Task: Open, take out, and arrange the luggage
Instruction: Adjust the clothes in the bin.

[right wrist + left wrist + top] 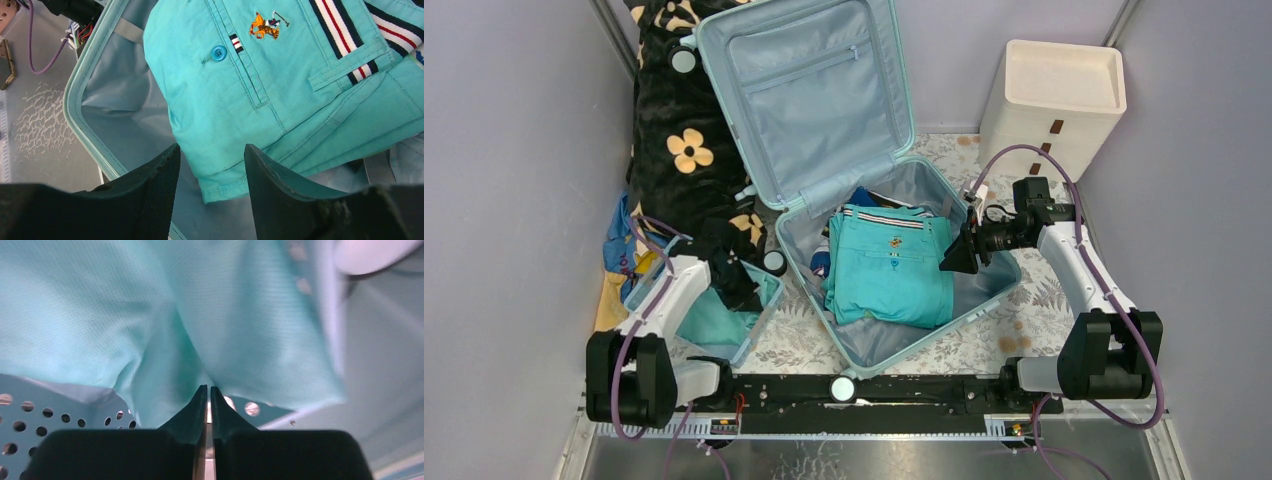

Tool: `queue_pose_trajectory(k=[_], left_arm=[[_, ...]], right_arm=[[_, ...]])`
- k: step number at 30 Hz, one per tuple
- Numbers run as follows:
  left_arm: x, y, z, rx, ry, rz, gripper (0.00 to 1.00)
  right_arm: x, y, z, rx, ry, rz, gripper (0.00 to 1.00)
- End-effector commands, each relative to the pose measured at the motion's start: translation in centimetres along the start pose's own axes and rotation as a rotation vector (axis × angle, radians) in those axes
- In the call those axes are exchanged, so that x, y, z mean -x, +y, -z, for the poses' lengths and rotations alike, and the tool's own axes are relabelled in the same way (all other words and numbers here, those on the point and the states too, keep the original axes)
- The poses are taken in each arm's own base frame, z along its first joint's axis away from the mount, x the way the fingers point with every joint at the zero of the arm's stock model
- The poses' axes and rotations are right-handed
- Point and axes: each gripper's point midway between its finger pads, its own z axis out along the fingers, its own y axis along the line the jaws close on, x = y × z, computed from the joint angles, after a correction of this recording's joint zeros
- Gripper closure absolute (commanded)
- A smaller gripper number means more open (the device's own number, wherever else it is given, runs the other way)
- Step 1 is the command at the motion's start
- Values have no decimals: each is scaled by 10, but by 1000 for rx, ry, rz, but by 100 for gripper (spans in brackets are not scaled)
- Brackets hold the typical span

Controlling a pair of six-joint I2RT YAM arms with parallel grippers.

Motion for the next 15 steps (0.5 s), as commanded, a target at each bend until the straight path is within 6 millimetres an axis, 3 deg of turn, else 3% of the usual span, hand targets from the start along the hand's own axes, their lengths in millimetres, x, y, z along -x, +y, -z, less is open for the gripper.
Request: queue_pose_trajectory(k=[1, 3, 6, 10, 12, 15], left_arm=[[39, -21, 52, -19, -214, -108, 86], [60, -30, 86, -30, -349, -171, 75], [73, -52, 124, -143, -502, -310, 44], [61, -116, 165, -567, -654, -445, 3], [46, -151, 182, -845, -659, -479, 1], [27, -182, 186, -1138, -538, -483, 1]], right_arm=[[14, 11, 5, 29, -49, 54, 43], [15, 13, 5, 33, -56, 70, 43], [20, 17, 7, 30, -72, 120, 42], [27, 16, 8, 16, -112, 218, 34], [30, 19, 5, 39, -139, 284, 32], [32, 20, -12, 67, -132, 263, 36]])
